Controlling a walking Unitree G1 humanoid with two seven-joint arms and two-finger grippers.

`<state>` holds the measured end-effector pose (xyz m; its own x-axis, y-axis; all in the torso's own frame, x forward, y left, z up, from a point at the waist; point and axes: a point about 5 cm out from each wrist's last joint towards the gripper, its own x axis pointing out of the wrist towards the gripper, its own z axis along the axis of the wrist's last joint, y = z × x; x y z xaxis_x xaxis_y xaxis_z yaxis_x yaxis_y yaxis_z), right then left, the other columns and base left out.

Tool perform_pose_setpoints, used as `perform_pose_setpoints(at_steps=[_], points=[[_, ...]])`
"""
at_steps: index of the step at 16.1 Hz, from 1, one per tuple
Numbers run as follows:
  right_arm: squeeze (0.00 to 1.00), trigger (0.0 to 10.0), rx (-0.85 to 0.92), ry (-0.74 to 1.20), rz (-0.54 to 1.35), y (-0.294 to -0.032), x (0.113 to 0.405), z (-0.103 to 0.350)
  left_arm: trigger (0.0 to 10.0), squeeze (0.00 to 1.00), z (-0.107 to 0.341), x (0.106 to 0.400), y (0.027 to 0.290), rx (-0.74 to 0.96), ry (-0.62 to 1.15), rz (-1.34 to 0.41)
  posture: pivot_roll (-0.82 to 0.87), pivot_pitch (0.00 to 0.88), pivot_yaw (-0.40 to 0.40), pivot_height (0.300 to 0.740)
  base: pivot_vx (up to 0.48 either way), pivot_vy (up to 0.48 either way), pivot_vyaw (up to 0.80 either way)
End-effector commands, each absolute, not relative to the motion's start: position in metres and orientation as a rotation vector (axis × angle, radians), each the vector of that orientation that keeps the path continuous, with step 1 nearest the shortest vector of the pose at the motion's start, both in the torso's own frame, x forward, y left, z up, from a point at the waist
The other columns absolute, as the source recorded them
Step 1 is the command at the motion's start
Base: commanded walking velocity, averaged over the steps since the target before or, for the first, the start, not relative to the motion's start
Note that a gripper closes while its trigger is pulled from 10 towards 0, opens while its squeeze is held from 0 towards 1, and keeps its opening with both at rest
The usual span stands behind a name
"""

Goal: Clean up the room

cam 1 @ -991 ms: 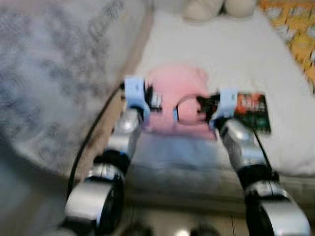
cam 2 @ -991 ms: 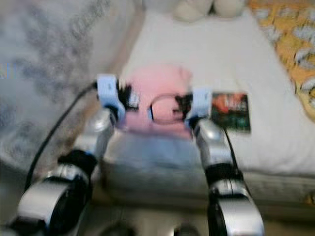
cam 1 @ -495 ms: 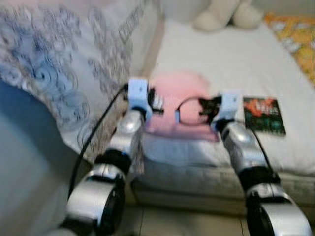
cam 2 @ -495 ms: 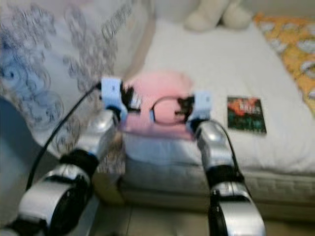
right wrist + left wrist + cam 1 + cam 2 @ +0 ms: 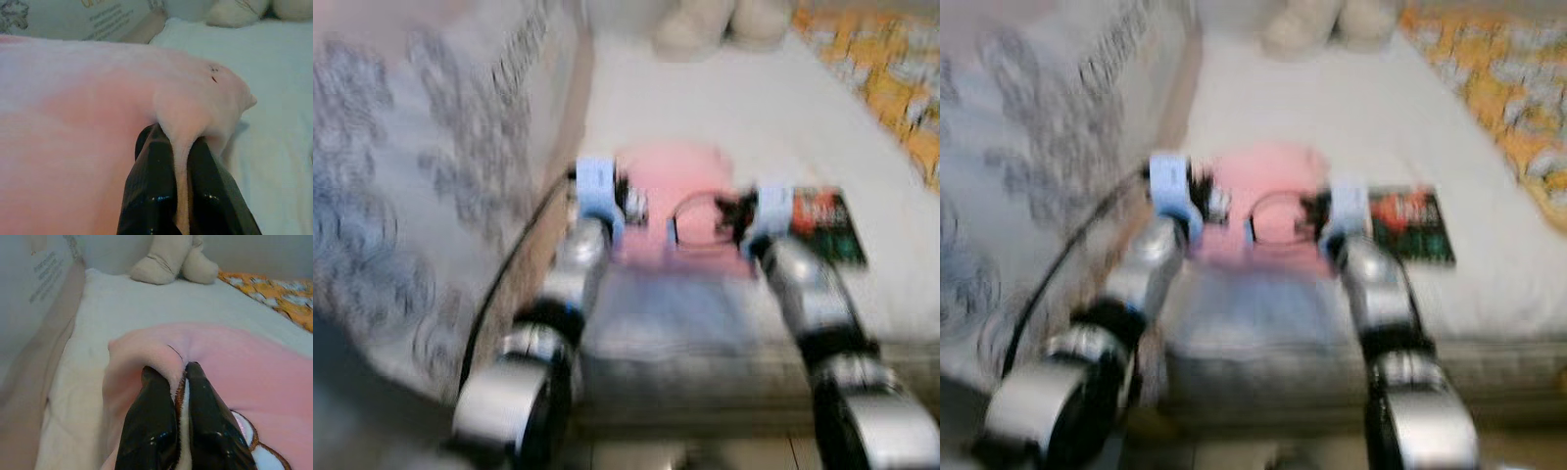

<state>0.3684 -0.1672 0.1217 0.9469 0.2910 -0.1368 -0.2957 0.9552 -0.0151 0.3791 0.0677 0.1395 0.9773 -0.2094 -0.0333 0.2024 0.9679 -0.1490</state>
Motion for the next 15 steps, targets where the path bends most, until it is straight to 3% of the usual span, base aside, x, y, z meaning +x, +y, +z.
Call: perform_pose_setpoints(at_steps=[1,4,6,8,9,11,15], points=[[0.0,10.0,-0.126,0.172,0.329,-0.167,0.373,0.124,10.0,0.0,0.147,0.387,0.092,-0.186,0.034,-0.061,-0.17,0.0,0.088,0.74,0.0,0.0,0.0],[0.0,10.0,-0.328,0.194,0.446,-0.151,0.387,0.137,10.0,0.0,0.143,0.393,0.115,-0.248,0.08,0.107,-0.16,0.006,0.069,0.74,0.0,0.0,0.0],[0.0,10.0,-0.492,0.226,0.548,-0.133,0.386,0.131,10.0,0.0,0.145,0.393,0.134,-0.161,0.048,0.217,-0.15,0.028,0.053,0.74,0.0,0.0,0.0],[0.0,10.0,-0.699,0.304,0.604,-0.13,0.375,0.103,10.0,0.0,0.125,0.385,0.133,-0.106,0.121,0.266,-0.14,0.047,0.036,0.74,0.0,0.0,0.0],[0.0,10.0,-0.851,0.367,0.628,-0.137,0.364,0.081,10.0,0.0,0.1,0.373,0.111,-0.116,0.212,0.209,-0.11,0.065,0.028,0.74,0.0,0.0,0.0],[0.0,10.0,-0.869,0.438,0.612,-0.15,0.354,0.065,10.0,0.0,0.069,0.351,0.073,-0.208,0.343,0.115,-0.09,0.08,0.019,0.74,0.0,0.0,0.0],[0.0,10.0,-0.913,0.468,0.451,-0.189,0.355,0.069,10.0,0.0,0.08,0.346,0.027,-0.365,0.343,-0.021,-0.12,0.092,0.021,0.74,0.0,0.0,0.0]])
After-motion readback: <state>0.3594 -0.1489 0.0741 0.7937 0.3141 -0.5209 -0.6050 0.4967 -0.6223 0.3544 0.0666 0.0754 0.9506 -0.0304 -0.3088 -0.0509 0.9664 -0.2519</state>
